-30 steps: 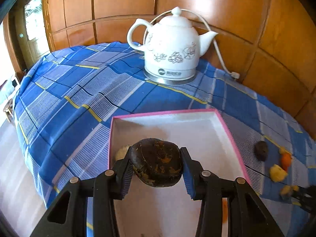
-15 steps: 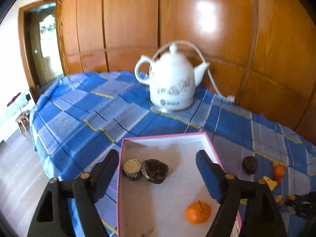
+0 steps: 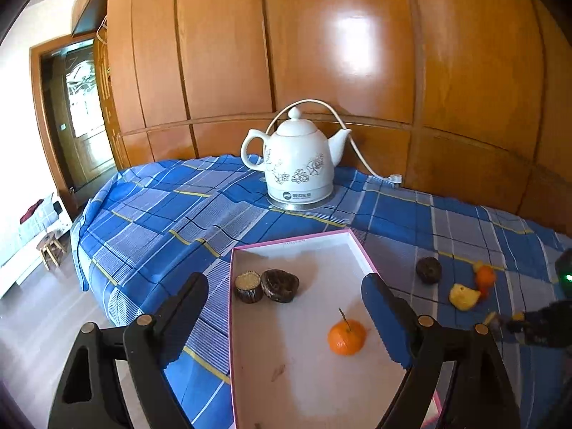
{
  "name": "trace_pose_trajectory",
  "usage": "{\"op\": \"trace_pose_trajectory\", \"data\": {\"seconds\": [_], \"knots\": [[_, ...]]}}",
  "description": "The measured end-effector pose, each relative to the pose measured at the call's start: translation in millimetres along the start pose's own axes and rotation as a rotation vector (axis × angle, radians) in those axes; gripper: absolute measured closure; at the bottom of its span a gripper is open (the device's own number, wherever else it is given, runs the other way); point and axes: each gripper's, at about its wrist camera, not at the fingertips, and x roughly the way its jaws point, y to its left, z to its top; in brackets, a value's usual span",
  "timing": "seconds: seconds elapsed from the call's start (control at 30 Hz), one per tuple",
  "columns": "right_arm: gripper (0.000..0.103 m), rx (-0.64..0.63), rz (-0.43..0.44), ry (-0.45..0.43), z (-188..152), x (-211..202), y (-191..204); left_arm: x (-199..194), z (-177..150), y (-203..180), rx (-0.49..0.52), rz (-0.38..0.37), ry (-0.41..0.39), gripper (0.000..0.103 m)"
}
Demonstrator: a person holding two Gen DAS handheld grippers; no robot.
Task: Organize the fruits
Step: 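Release the dark lump beside the cake slice in the tray with the left gripper, then carry the yellow ball into the tray and release it with the right gripper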
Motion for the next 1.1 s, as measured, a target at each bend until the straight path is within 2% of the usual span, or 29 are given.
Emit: {"op": "trace_pose_trajectory", "data": {"seconds": [0.53,1.0,1.1], "knots": [[0.075,-0.005,0.005,-0.033,-5.1,-1.6,-0.5,-26.5,-17.8,-42.4,0.129,-0.189,-0.014,0.015],[0.077,0.052,-0.033,-0.004,4.2,-1.7,4.4,-35.7,-18.9,-39.6,0.133,-0.214,-0.031,0.015],[0.077,0.092,-0.005,-0.027,9.7,-8.5,8.1,-35.7,-19.3,-35.9,0.129,-0.207,-0.032,0.015]]}}
